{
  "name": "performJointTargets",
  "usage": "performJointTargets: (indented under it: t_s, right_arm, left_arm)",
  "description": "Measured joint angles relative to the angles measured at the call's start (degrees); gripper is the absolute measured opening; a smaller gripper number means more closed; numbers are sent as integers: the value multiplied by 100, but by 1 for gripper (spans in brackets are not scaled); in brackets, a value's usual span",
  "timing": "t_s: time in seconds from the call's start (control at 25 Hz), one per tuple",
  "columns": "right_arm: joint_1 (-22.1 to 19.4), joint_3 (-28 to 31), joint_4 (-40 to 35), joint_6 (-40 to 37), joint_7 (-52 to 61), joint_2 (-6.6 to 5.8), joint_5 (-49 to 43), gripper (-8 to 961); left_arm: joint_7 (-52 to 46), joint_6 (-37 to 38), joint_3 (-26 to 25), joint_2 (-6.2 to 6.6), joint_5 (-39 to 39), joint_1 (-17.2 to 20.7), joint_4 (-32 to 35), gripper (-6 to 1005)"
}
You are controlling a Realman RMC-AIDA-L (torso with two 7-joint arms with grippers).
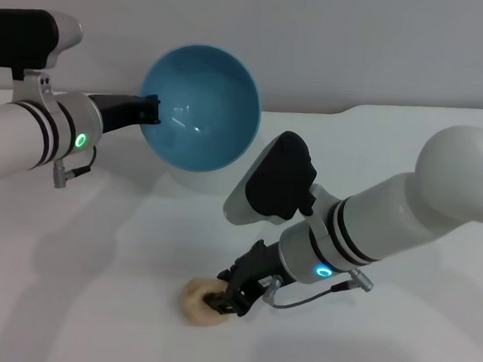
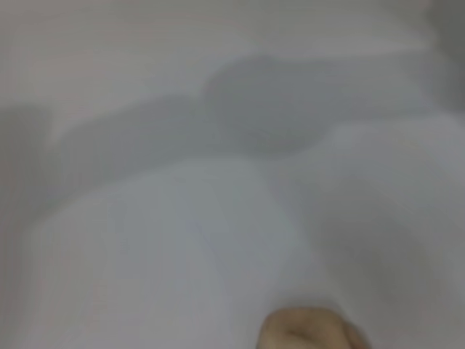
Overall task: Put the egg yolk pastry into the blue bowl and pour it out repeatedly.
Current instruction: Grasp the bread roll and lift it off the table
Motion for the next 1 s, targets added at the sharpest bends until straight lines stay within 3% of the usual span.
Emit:
performJointTargets:
  t_s: [0.32,1.0]
  right_arm:
    - [13,-1,33,-22,53,3,0,284]
    - [-123,70,-392,-276,102,-56,-46,180]
  left_arm:
    - [-10,1,-1,-7,0,-2,9,-1]
    - [-7,141,-27,0,40,-14,19,-1]
